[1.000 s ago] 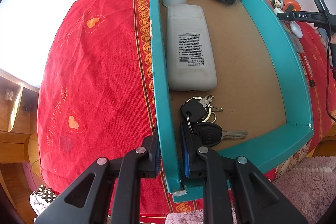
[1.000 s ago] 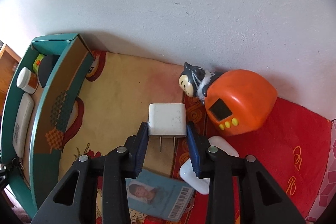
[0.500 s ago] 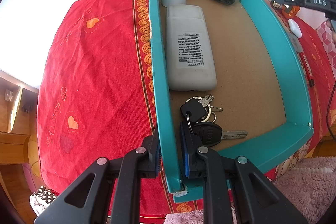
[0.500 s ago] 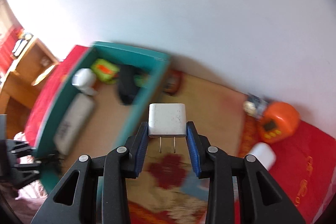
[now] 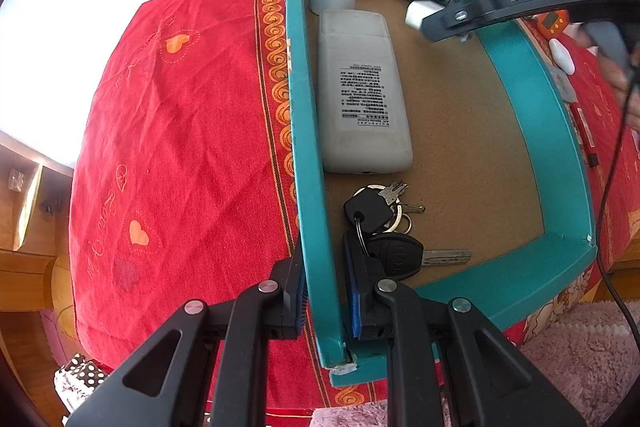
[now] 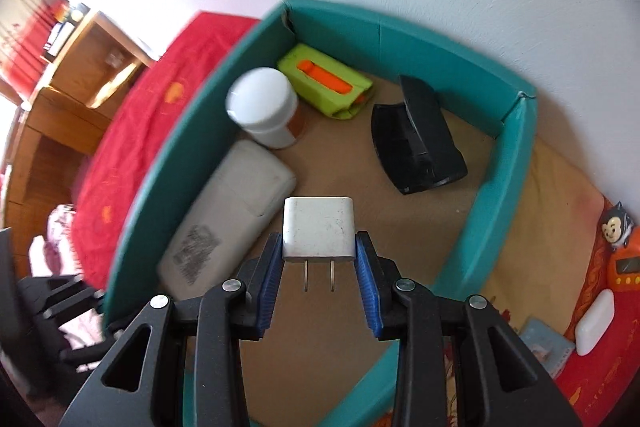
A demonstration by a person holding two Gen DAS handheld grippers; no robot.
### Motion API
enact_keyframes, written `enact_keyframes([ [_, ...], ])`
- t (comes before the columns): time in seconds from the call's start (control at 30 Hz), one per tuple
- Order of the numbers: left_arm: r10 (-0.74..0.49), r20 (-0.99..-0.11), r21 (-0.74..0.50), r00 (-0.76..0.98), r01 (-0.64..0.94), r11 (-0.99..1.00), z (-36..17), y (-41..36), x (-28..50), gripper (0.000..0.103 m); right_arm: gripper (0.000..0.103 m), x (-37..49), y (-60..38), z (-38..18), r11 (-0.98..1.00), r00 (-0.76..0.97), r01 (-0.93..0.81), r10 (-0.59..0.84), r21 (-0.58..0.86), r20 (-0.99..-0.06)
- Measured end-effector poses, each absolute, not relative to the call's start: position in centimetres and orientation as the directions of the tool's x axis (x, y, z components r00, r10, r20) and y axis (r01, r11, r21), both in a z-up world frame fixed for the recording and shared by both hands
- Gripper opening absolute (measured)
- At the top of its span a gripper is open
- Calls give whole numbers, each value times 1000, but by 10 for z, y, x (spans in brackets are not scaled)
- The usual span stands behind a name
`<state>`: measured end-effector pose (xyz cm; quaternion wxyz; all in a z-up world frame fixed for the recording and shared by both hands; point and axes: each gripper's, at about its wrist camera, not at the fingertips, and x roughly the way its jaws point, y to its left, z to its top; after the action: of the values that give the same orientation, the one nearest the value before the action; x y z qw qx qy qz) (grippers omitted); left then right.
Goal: Organize objects
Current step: 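Carry the white charger with the right gripper into the tray and release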
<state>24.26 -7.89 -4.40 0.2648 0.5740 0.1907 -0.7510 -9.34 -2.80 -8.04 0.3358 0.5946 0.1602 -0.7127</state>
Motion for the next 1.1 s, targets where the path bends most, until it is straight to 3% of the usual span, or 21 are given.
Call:
enact_keyframes([
  [0.2, -183, -962, 18, -202, 622, -783, -47, -74, 239, 15, 36, -104, -42, -87, -726, -143, 685, -221, 65, -965],
  [0.9, -186, -962, 19, -199, 631, -775, -48, -69, 243, 15, 36, -123, -57, -88, -731, -217, 682, -238, 28, -947],
  [1.03, -186, -962, 19, -198, 633, -774, -48, -69, 243, 15, 40, -122, -55, -85, -737, -211, 674, -258, 51, -943],
  [1.1, -187, -962, 20, -197, 634, -773, -49, -69, 242, 15, 47, -118, -52, -77, -727, -220, 684, -282, 58, -934],
])
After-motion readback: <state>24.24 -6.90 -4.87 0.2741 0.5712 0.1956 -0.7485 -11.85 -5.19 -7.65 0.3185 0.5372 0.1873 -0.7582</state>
